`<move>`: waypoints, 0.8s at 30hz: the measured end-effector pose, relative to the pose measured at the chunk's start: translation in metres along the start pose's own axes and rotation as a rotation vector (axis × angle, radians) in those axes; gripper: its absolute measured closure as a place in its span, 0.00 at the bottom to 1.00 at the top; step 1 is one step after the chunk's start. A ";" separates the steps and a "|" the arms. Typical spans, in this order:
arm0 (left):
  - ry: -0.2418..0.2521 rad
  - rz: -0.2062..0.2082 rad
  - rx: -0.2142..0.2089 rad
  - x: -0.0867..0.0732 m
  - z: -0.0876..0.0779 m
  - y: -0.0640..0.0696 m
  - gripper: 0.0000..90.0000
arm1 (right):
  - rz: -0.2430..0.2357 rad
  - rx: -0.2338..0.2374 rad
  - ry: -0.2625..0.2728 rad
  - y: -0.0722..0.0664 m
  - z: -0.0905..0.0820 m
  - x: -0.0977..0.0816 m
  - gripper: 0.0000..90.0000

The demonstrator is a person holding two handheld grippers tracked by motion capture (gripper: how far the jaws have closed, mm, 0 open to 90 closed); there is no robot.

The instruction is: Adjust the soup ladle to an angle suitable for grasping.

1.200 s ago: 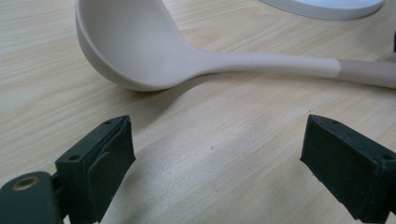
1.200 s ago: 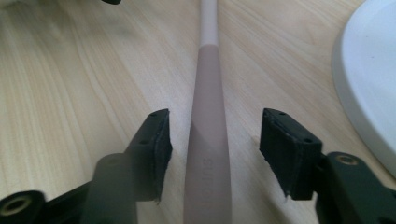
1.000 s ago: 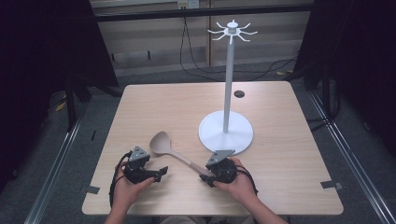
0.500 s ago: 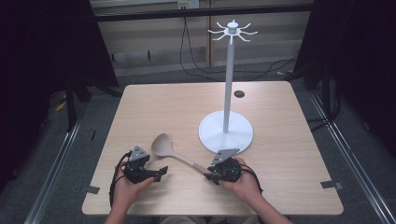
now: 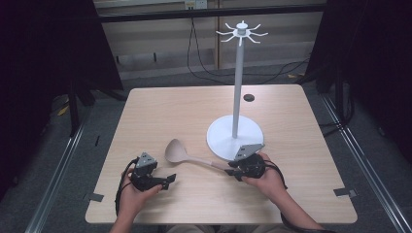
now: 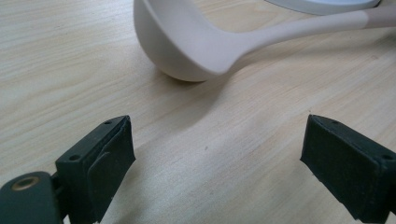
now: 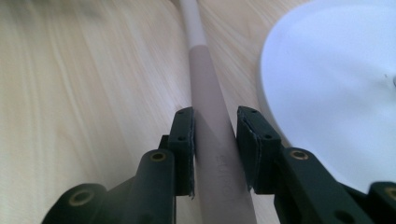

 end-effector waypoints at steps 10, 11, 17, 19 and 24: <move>-0.003 0.005 0.002 0.000 0.002 0.002 0.10 | 0.078 -0.024 0.006 0.008 -0.005 -0.017 0.70; -0.009 0.014 -0.007 0.001 0.002 0.002 0.10 | 0.083 -0.026 0.008 0.007 -0.005 -0.018 0.70; 0.000 0.015 -0.015 0.003 0.002 0.006 0.10 | 0.106 -0.037 0.012 0.006 -0.007 -0.024 0.66; -0.007 0.032 -0.018 0.004 0.003 0.006 0.10 | 0.118 -0.039 0.010 0.005 -0.008 -0.028 0.64; -0.004 0.023 -0.021 0.005 0.004 0.007 0.10 | 0.157 -0.070 -0.003 0.006 -0.014 -0.039 0.58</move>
Point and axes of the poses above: each handheld gripper's, and its own axes: z roughly forward along the jaws, x roughly out of its top, y roughly to its right, the point moved 2 cm from there along z, roughly forward along the jaws, and after that the axes turned 11 degrees about -z, right-handed, at the moved point
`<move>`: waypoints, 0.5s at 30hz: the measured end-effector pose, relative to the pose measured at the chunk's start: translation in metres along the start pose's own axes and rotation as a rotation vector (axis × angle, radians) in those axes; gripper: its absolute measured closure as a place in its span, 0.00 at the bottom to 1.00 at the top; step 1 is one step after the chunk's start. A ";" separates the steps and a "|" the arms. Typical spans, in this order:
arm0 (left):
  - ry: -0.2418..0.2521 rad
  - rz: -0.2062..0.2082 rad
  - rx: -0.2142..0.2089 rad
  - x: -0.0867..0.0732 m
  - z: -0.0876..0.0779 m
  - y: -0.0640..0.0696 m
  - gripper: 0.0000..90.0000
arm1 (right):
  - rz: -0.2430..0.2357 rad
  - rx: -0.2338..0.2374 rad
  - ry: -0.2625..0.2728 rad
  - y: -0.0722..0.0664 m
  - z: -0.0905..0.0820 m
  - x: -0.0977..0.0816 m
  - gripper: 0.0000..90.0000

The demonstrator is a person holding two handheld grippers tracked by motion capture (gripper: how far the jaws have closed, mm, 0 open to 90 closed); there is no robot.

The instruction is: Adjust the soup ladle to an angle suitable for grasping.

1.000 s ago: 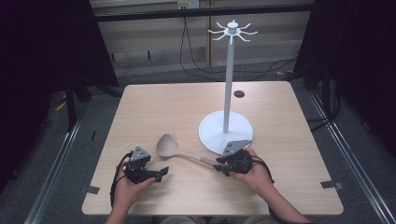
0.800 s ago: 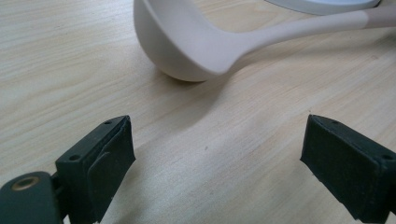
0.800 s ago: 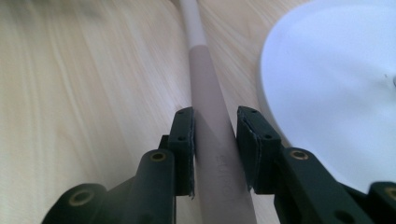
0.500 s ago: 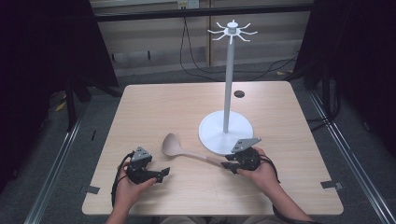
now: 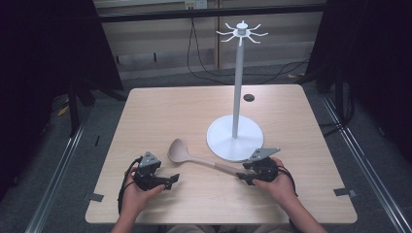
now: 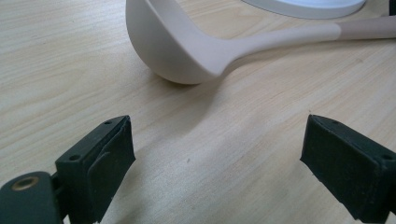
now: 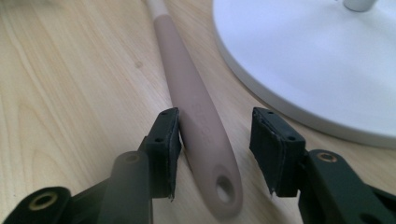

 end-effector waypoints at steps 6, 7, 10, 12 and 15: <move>0.008 0.009 -0.008 0.003 -0.001 0.004 0.10 | 0.041 -0.044 -0.022 0.004 -0.008 -0.009 0.51; 0.010 0.020 -0.013 0.005 -0.001 0.006 0.10 | 0.053 -0.046 -0.021 0.006 -0.012 -0.013 0.49; 0.021 0.029 -0.022 0.010 -0.003 0.010 0.10 | 0.069 -0.059 -0.019 0.007 -0.018 -0.017 0.49; 0.019 0.037 -0.027 0.011 -0.004 0.012 0.10 | 0.077 -0.061 -0.019 0.008 -0.019 -0.018 0.48; 0.023 0.054 -0.044 0.016 -0.004 0.019 0.10 | 0.096 -0.057 -0.001 0.009 -0.022 -0.019 0.45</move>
Point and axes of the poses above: each handheld gripper's, and its own axes: z roughly forward along the jaws, x roughly out of its top, y roughly to its right, the point moved 2 cm from there along z, roughly forward along the jaws, and after that the axes turned 11 degrees about -z, right-handed, at the moved point
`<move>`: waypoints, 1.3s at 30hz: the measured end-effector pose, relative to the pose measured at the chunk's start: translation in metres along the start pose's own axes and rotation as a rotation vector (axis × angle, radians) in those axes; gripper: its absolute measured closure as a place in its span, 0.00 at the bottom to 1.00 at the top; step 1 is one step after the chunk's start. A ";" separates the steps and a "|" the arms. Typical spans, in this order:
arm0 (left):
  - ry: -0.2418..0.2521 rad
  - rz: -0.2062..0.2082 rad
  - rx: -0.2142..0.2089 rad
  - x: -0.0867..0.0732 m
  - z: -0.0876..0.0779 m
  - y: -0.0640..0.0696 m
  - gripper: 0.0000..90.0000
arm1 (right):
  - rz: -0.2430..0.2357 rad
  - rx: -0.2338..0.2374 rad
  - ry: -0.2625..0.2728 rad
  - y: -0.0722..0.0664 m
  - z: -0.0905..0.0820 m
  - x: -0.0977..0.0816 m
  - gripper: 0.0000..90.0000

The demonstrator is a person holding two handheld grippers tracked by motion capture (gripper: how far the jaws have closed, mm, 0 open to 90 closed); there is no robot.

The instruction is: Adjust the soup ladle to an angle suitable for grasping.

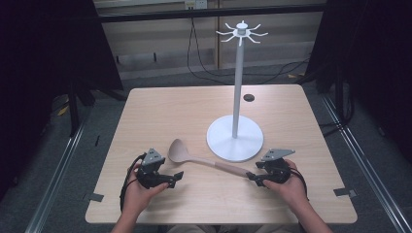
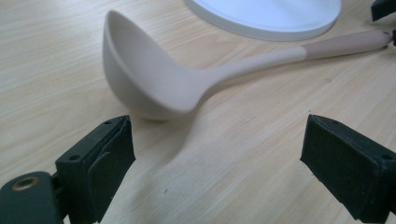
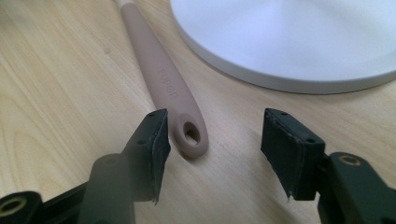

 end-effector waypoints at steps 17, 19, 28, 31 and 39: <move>-0.098 0.143 -0.112 0.037 0.036 0.034 0.12 | 0.064 0.024 0.051 0.003 -0.022 -0.008 0.24; -0.127 0.155 -0.131 0.040 0.045 0.037 0.12 | 0.078 0.023 0.052 0.005 -0.026 -0.011 0.22; -0.240 0.261 -0.179 0.043 0.081 0.050 0.12 | 0.101 0.018 0.085 0.007 -0.034 -0.015 0.20; -0.263 0.309 -0.186 0.047 0.087 0.050 0.12 | 0.104 0.018 0.089 0.008 -0.034 -0.015 0.19; -0.304 0.333 -0.185 0.043 0.100 0.046 0.19 | 0.096 0.028 0.083 0.008 -0.032 -0.016 0.19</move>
Point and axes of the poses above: each handheld gripper's, and its own axes: z roughly forward along the jaws, x roughly out of its top, y roughly to its right, the point moved 2 cm from there along z, roughly forward along the jaws, and after that the axes turned 11 degrees about -z, right-handed, at the moved point
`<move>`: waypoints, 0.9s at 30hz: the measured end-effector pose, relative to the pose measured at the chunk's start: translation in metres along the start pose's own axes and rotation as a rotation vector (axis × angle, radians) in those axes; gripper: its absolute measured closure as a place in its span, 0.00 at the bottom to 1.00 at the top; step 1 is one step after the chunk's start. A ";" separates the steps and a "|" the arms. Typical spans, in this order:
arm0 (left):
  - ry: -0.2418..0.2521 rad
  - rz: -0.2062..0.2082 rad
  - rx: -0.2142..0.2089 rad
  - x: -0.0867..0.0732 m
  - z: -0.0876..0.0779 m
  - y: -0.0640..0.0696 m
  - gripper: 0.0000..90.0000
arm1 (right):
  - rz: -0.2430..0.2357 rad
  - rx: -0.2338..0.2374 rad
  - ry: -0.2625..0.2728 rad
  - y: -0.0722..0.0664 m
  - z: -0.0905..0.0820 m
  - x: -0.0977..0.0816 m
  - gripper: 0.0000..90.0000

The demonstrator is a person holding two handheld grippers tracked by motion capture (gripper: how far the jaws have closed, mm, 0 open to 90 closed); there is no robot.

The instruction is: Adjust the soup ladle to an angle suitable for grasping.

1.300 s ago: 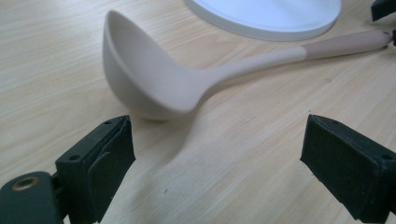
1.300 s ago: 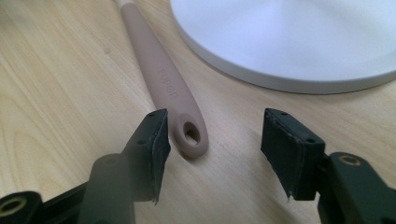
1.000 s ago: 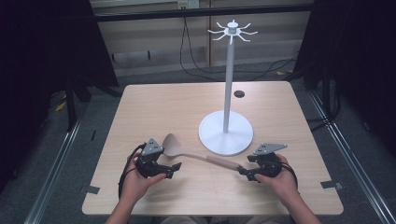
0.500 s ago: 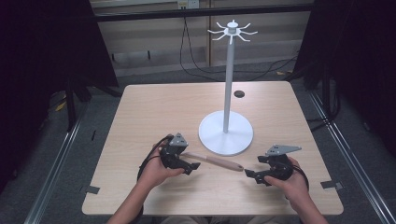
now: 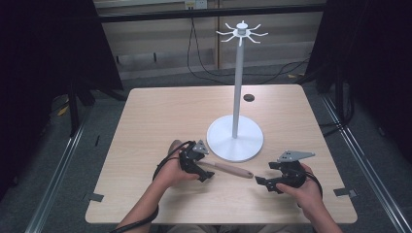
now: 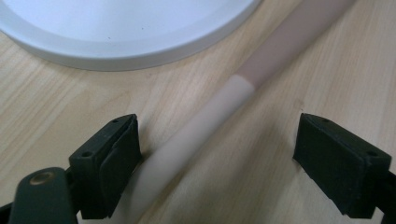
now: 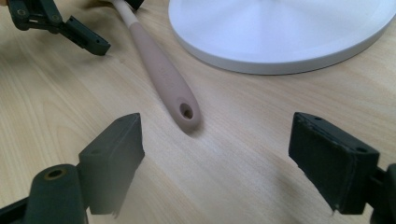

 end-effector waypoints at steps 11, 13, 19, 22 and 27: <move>-0.138 0.137 0.096 -0.004 -0.022 0.015 0.58 | 0.026 -0.015 0.011 0.006 -0.004 -0.003 0.19; -0.150 0.142 0.093 -0.004 -0.023 0.017 0.63 | 0.034 -0.018 0.019 0.007 -0.005 -0.003 0.19; -0.177 0.175 0.059 -0.012 -0.030 0.021 0.69 | 0.035 -0.005 0.011 0.007 -0.003 -0.006 0.19; -0.186 0.191 0.050 -0.015 -0.032 0.025 0.73 | 0.043 -0.002 0.007 0.007 -0.002 -0.006 0.19; -0.251 0.260 0.052 -0.015 -0.034 0.031 0.78 | 0.052 -0.009 0.016 0.008 -0.004 -0.007 0.18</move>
Point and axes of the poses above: each handheld gripper's, and its own axes: z roughly forward along the jaws, x roughly out of its top, y roughly to its right, the point moved 2 cm from there along z, roughly forward along the jaws, and after that the axes turned 11 degrees about -z, right-handed, at the moved point
